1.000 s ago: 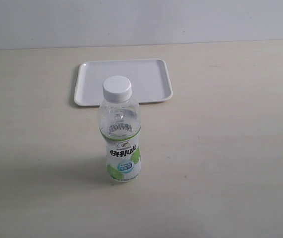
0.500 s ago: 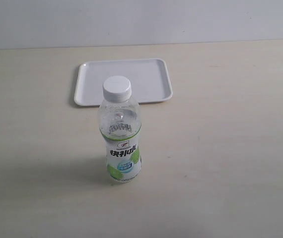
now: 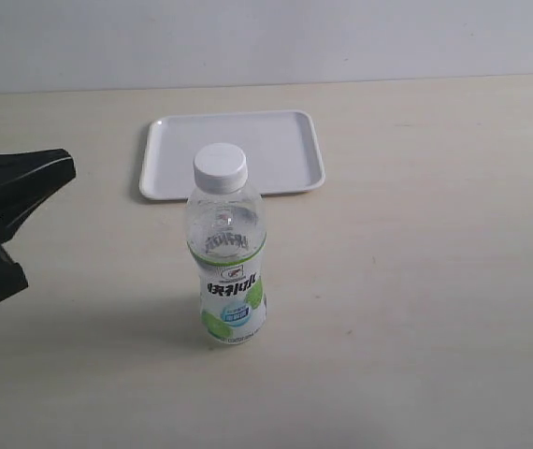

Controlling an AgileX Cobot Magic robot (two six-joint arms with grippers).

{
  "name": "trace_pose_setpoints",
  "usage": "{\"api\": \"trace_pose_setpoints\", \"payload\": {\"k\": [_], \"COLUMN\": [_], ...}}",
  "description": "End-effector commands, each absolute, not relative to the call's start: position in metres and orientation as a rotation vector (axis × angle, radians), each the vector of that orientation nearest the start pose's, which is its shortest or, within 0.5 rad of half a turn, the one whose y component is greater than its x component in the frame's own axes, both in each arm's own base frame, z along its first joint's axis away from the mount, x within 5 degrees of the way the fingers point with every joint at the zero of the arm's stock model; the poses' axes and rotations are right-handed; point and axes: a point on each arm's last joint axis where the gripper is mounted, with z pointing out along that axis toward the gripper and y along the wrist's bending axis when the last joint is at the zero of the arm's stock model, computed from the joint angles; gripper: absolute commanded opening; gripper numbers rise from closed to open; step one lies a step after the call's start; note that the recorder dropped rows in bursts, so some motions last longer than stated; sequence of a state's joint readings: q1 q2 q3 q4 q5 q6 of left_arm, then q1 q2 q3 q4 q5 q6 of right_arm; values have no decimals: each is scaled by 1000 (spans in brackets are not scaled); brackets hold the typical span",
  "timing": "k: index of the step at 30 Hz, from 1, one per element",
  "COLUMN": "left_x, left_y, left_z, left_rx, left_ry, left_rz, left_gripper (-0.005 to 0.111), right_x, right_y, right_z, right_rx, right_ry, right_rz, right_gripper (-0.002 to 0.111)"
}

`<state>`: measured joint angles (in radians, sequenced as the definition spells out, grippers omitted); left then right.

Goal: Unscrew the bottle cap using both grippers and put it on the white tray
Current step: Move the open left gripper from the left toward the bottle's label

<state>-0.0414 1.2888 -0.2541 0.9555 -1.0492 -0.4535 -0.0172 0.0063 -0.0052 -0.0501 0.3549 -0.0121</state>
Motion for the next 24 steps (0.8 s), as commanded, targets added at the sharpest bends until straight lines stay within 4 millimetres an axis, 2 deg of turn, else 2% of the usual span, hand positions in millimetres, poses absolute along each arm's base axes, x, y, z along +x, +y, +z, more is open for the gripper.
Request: {"api": "trace_pose_setpoints", "payload": {"k": [1, 7, 11, 14, 18, 24], "left_x": [194, 197, 197, 193, 185, 183], "left_y": [-74, -74, -74, -77, -82, -83], "left_z": [194, 185, 183, 181, 179, 181], "left_rx": [737, 826, 835, 900, 1026, 1011], "left_ry": [1573, 1566, 1580, 1573, 1523, 1510], "left_rz": [-637, -558, -555, -581, -634, -676], "left_gripper": [19, 66, 90, 97, 97, 97], "right_x": [53, 53, 53, 53, 53, 53], "right_y": [-3, -3, -3, -3, -3, -3], "right_z": [182, 182, 182, 182, 182, 182], "right_rx": [-24, -24, -24, -24, -24, -24], "right_ry": [1826, 1826, 1826, 1826, 1826, 1826], "right_rz": [-76, -76, -76, -76, -76, -76], "right_gripper": [0, 0, 0, 0, 0, 0]}}
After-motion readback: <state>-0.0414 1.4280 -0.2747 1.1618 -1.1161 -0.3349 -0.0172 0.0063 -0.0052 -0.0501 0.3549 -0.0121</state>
